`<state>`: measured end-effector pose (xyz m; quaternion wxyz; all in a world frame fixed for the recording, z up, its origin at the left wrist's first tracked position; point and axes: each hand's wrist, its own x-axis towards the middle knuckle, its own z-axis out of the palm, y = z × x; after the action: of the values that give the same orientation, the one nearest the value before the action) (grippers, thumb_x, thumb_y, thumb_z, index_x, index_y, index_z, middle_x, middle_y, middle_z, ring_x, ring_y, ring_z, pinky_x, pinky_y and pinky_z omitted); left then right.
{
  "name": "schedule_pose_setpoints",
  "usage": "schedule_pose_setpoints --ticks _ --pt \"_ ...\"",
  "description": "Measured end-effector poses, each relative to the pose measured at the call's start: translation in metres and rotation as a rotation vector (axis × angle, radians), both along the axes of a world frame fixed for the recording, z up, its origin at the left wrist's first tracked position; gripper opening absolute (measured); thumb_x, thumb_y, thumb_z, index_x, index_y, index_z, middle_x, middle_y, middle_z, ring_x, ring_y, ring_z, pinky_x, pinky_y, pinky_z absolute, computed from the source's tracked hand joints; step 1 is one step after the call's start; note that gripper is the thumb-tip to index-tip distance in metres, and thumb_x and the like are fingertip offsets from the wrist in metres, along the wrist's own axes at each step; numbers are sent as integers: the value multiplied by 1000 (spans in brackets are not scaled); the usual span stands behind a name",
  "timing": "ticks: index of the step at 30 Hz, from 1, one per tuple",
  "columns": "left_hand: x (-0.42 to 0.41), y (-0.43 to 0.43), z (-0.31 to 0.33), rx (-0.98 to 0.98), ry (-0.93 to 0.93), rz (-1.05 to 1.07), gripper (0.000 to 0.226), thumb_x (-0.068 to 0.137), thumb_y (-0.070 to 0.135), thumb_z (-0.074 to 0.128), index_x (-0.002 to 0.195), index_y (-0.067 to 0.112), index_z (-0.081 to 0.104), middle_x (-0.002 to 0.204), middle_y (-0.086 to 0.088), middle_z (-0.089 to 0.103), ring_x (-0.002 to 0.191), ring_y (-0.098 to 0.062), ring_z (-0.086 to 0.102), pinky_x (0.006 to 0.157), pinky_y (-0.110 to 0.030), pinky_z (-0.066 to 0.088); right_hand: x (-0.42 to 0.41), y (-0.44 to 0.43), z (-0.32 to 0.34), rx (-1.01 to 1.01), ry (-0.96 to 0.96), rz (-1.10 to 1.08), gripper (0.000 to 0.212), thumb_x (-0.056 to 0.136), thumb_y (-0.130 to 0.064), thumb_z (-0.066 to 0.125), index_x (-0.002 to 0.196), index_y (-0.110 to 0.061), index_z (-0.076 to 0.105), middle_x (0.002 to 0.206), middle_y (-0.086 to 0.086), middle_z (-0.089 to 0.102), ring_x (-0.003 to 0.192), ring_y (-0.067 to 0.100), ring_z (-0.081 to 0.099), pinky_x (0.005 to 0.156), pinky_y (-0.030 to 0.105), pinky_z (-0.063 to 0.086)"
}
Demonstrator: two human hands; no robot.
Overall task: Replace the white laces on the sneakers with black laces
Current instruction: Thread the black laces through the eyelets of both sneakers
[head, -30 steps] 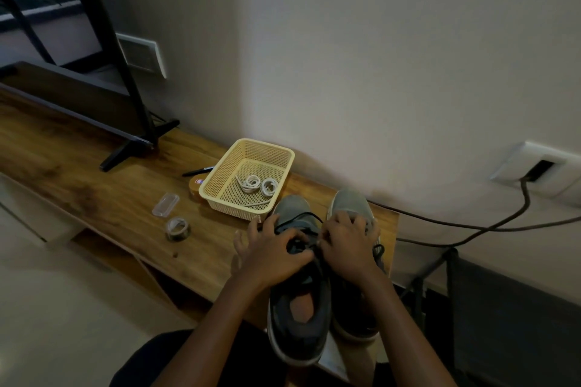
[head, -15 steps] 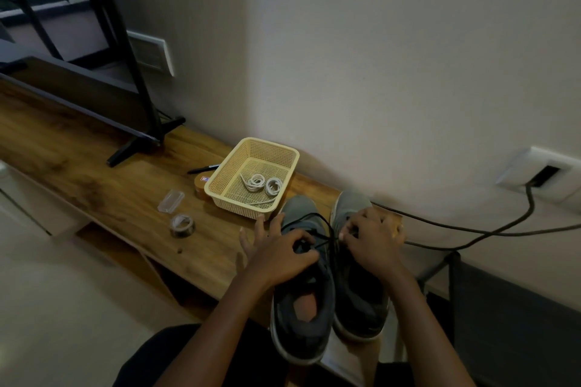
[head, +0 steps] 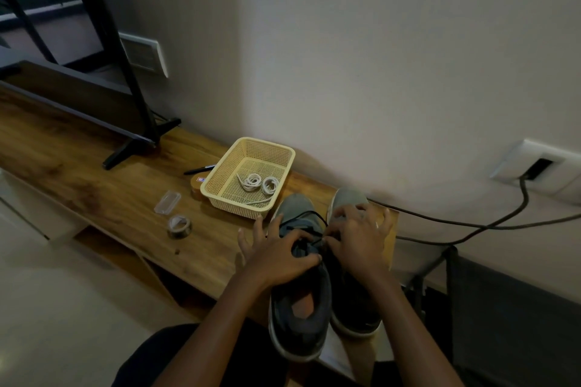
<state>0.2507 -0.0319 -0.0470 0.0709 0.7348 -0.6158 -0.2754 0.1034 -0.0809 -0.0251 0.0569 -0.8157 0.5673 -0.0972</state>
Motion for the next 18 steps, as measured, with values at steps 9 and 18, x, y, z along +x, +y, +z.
schedule_pose_setpoints --ticks 9,18 --pt "3 2 0 -5 54 -15 42 81 69 51 120 55 47 159 8 -3 143 -27 -22 109 -58 -17 -24 -10 6 -42 -74 -252 16 84 -28 63 96 -32 73 133 -9 51 124 26 31 104 43 16" --pt "9 2 -2 -7 71 -50 55 75 75 51 125 56 45 159 7 1 143 -26 -18 112 -57 -6 8 4 -4 36 85 52 24 87 -33 56 106 -35 69 148 -9 33 140 29 9 110 53 -5"
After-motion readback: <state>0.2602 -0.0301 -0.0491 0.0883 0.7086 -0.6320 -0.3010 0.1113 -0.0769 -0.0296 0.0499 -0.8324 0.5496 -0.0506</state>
